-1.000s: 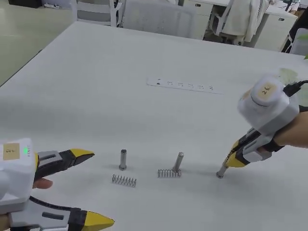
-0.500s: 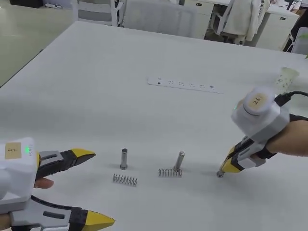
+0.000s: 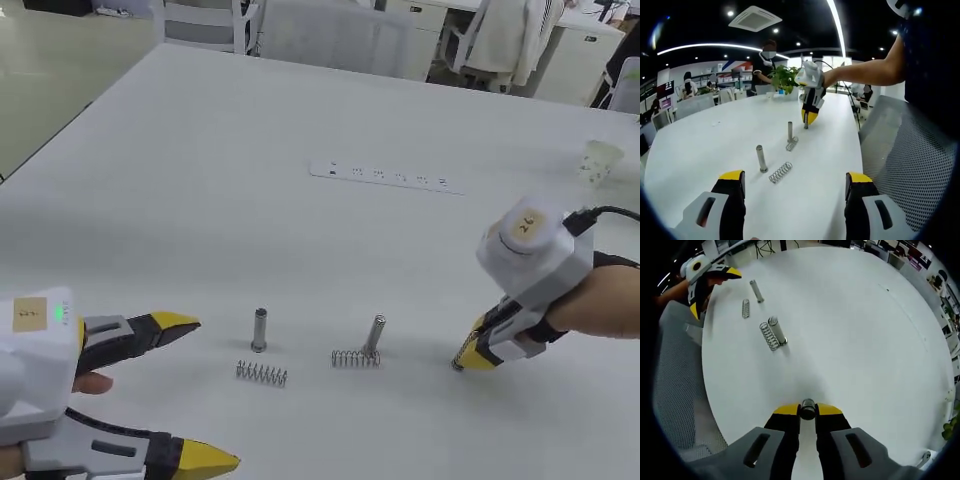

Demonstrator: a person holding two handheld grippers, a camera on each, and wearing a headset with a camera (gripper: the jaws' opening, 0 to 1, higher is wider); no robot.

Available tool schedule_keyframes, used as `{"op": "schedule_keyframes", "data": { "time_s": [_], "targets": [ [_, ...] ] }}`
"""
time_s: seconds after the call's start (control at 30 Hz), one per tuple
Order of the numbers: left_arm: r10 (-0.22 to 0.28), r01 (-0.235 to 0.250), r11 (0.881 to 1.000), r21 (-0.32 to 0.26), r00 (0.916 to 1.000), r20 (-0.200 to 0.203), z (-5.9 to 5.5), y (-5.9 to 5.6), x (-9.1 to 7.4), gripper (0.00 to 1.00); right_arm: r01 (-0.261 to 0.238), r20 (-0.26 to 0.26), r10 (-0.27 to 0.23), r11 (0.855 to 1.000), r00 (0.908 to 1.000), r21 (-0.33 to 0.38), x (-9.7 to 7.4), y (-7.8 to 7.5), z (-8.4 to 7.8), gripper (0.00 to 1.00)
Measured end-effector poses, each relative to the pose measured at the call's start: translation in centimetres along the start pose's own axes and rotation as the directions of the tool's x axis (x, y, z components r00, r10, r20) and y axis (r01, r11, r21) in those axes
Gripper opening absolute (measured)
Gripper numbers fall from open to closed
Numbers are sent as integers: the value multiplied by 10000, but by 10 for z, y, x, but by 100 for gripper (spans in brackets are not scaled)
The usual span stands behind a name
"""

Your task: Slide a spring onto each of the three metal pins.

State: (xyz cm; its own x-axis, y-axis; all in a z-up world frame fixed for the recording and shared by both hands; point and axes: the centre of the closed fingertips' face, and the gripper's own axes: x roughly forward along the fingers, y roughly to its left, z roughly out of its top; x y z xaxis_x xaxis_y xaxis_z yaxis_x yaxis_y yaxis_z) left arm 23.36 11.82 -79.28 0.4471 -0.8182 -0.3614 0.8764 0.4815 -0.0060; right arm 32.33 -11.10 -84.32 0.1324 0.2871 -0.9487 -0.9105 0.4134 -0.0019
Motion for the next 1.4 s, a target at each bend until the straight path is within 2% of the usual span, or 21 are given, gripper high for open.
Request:
{"op": "schedule_keyframes", "data": {
  "time_s": [0.47,0.73,1.07,1.4],
  "targets": [
    [-33,33,10000,15,10000,-4,1,-2,0,78,54,28,-54,10000,10000,34,2,0,-4,12],
    [-50,50,10000,-2,10000,-14,1,-3,0,78,122,67,-124,9996,9999,243,0,0,-13,13],
    [-76,76,10000,1,10000,18,2,-4,1,78,172,122,-176,9991,9998,397,-3,5,-20,14],
    [-75,74,10000,29,10000,52,3,-5,1,78,106,175,-115,9988,9998,483,-4,19,-24,14]
  ]
}}
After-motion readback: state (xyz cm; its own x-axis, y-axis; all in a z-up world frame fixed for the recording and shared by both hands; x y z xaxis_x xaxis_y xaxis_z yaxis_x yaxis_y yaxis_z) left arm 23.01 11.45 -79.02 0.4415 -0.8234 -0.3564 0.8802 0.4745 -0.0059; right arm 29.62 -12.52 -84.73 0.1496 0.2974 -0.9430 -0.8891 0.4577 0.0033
